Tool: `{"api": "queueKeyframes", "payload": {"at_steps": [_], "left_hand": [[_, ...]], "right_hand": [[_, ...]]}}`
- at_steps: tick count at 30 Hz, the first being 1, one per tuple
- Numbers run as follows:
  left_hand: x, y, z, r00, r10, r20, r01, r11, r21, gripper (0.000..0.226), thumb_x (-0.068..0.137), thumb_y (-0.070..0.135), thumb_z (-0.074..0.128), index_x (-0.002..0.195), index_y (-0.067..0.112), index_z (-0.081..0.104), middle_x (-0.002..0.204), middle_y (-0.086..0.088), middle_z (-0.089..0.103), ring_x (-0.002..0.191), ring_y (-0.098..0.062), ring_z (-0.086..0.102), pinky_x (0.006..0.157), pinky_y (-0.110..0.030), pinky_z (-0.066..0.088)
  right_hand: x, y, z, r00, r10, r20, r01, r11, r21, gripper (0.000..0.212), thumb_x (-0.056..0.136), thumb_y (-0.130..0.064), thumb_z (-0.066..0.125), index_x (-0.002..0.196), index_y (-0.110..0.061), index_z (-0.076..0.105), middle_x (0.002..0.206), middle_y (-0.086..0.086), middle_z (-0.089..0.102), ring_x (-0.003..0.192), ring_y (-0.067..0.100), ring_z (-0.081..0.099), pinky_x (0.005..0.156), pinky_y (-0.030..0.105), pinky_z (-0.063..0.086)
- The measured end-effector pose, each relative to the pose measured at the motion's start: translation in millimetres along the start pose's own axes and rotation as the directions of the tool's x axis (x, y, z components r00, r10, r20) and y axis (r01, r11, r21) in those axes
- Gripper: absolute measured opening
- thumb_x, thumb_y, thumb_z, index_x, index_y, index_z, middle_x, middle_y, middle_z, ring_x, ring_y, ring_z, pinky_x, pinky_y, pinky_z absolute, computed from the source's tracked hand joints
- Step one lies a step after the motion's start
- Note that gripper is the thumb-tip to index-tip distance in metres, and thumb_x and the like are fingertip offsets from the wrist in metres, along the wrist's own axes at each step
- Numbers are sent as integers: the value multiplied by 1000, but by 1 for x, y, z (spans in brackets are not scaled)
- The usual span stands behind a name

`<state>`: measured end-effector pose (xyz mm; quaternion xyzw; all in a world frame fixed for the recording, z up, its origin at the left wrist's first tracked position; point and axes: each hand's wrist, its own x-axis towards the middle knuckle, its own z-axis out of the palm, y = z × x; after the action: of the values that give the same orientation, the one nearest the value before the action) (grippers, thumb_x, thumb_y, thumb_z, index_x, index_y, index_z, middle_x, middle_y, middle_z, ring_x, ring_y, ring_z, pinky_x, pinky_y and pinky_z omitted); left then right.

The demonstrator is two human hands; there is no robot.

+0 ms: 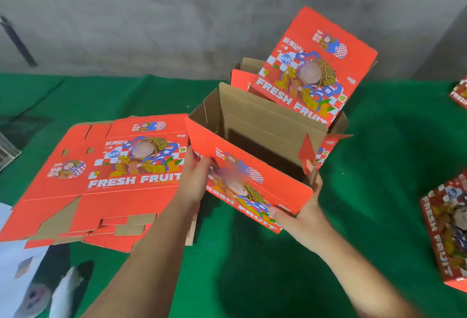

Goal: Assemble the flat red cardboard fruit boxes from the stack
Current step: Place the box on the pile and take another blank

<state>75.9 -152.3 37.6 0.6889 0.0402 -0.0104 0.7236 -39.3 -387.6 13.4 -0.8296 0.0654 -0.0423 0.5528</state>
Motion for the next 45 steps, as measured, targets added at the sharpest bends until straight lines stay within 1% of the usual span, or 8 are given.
{"api": "queueKeyframes", "payload": {"at_steps": [8, 13, 17, 21, 29, 33, 38, 45], "left_hand": [[1, 9, 18, 947, -29, 319, 43, 998, -36, 87, 81, 79, 60, 157, 53, 26, 153, 34, 43, 135, 17, 42, 114, -36, 38], [9, -5, 27, 960, -95, 263, 99, 995, 0, 71, 93, 43, 75, 153, 25, 42, 146, 6, 60, 131, -12, 59, 107, -27, 49], [5, -24, 31, 936, -143, 322, 148, 989, 8, 66, 90, 51, 76, 145, 46, 40, 140, 15, 62, 126, -1, 61, 115, -35, 45], [4, -25, 36, 918, -160, 363, 164, 986, 21, 53, 85, 72, 66, 130, 61, 39, 138, 28, 58, 125, 7, 57, 118, -37, 41], [16, -45, 35, 959, 49, 279, -28, 996, -79, 57, 101, 34, 66, 152, 32, 39, 132, 1, 69, 122, -19, 68, 99, -40, 58], [40, -45, 29, 977, 84, 196, -101, 992, 74, 47, 107, 23, 57, 151, 21, 40, 128, 20, 66, 123, -6, 63, 95, -14, 46], [98, -17, 30, 924, -382, -14, 370, 884, 286, 47, 106, 35, 51, 145, 9, 52, 149, -17, 50, 124, -31, 52, 107, -42, 42], [41, -20, 26, 999, 31, -33, -22, 969, 248, 38, 96, 16, 55, 130, 22, 69, 135, -7, 61, 129, -28, 56, 115, -48, 41]], "right_hand": [[33, -20, 90, 920, -386, 70, 391, 885, -252, 105, 87, -21, 67, 164, -41, 0, 174, 0, -6, 161, 32, 1, 129, 51, 10], [80, -38, 108, 960, -237, -151, 174, 924, -341, 91, 78, -6, 75, 157, -13, 29, 154, 12, 31, 147, 34, 33, 123, 46, 23], [85, -33, 96, 876, 129, -465, -16, 971, 238, 103, 84, -11, 83, 159, -32, 16, 146, 11, 20, 115, 13, 67, 101, 33, 56], [92, -17, 68, 851, 494, -177, -328, 764, 556, 88, 87, -51, 78, 155, -51, 22, 137, 3, 55, 108, 32, 71, 84, 47, 63], [92, 2, 85, 919, 256, -299, -184, 951, 247, 67, 89, -31, 80, 141, -27, 38, 132, -2, 34, 126, 23, 57, 105, 51, 52], [118, -9, 92, 935, 127, -330, -82, 986, 148, 76, 87, -20, 78, 150, -19, 35, 145, 6, 29, 125, 0, 51, 97, 9, 44], [166, -33, 93, 886, 424, -189, -408, 905, 119, 76, 96, -23, 68, 159, -25, 25, 151, 8, 40, 125, 26, 54, 103, 39, 45], [141, -57, 134, 928, 366, -69, -340, 908, 247, 61, 97, -21, 63, 144, -37, 28, 125, 2, 63, 114, 24, 64, 102, 45, 53]]}}
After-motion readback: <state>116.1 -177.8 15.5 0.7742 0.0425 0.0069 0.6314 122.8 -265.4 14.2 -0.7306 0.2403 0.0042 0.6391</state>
